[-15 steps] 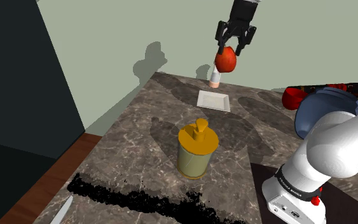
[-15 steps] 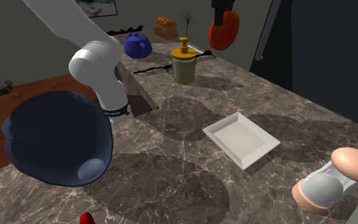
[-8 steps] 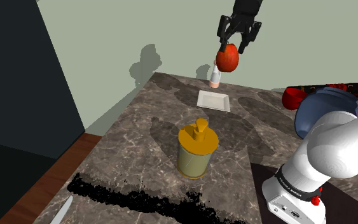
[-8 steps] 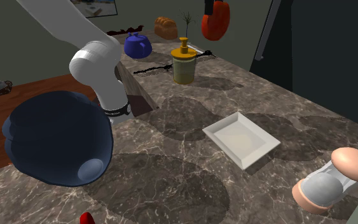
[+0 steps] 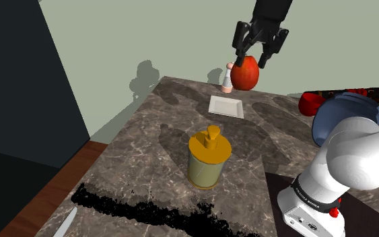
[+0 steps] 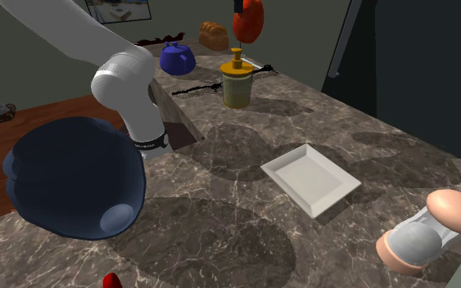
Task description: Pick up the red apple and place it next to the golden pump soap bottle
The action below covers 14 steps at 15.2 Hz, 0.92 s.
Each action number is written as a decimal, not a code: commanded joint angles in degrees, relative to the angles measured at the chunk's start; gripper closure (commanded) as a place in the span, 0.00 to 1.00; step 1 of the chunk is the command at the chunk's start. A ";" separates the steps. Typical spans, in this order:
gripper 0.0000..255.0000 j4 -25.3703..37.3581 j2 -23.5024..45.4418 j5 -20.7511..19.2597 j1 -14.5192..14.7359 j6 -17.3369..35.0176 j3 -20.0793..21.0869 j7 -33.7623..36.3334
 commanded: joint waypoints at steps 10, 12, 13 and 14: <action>1.00 -9.83 -3.57 1.35 0.67 6.40 1.60 0.69; 1.00 -11.59 -3.93 1.49 0.73 7.80 1.73 0.57; 1.00 -12.46 -4.09 1.57 0.76 8.50 1.80 0.51; 1.00 -13.32 -4.24 1.64 0.79 9.21 1.87 0.45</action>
